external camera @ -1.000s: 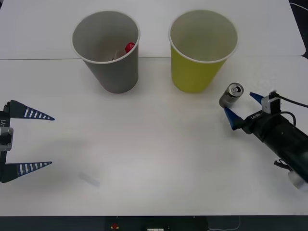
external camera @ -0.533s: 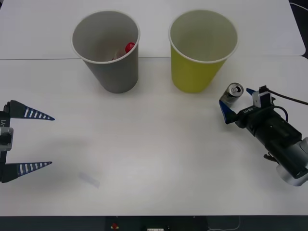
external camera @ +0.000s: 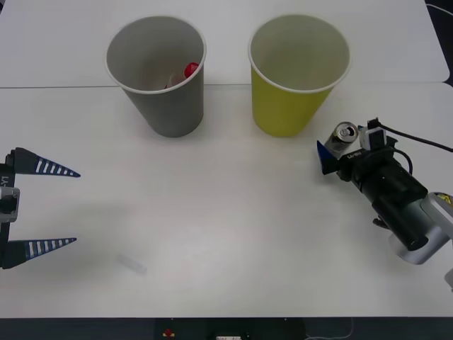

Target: Put the can into the green bin and the plastic bottle into the gray bin

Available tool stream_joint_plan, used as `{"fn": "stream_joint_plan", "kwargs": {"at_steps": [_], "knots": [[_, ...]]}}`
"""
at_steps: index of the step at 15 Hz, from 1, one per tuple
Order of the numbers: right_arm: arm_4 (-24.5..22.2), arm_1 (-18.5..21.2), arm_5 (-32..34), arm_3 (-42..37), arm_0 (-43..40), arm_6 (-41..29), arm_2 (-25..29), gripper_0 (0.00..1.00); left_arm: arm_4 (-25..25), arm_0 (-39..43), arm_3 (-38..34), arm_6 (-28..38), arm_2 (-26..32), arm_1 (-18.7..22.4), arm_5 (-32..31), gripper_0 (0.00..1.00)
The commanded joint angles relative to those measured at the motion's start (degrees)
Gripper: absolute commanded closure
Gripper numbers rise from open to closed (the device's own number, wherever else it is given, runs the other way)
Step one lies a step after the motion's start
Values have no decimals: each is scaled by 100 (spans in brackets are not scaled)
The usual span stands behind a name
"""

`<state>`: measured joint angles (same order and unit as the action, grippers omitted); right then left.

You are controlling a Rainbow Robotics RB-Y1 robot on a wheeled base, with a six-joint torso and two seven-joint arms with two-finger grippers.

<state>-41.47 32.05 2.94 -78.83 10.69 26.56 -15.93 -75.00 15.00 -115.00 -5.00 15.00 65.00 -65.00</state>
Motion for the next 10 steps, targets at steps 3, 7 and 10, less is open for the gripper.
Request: {"fn": "stream_joint_plan", "kwargs": {"at_steps": [3, 7, 10], "knots": [[-159, -6, -162, -1, 38, -19, -77, 0, 0, 0, 0, 0, 0, 0, 0, 0], [-274, -6, -162, -1, 38, -80, -85, 100, 0, 0, 0, 0, 0, 0, 0, 0], [-379, -32, -162, -1, 38, -151, -85, 100, 0, 0, 0, 0, 0, 0, 0, 0]]}}
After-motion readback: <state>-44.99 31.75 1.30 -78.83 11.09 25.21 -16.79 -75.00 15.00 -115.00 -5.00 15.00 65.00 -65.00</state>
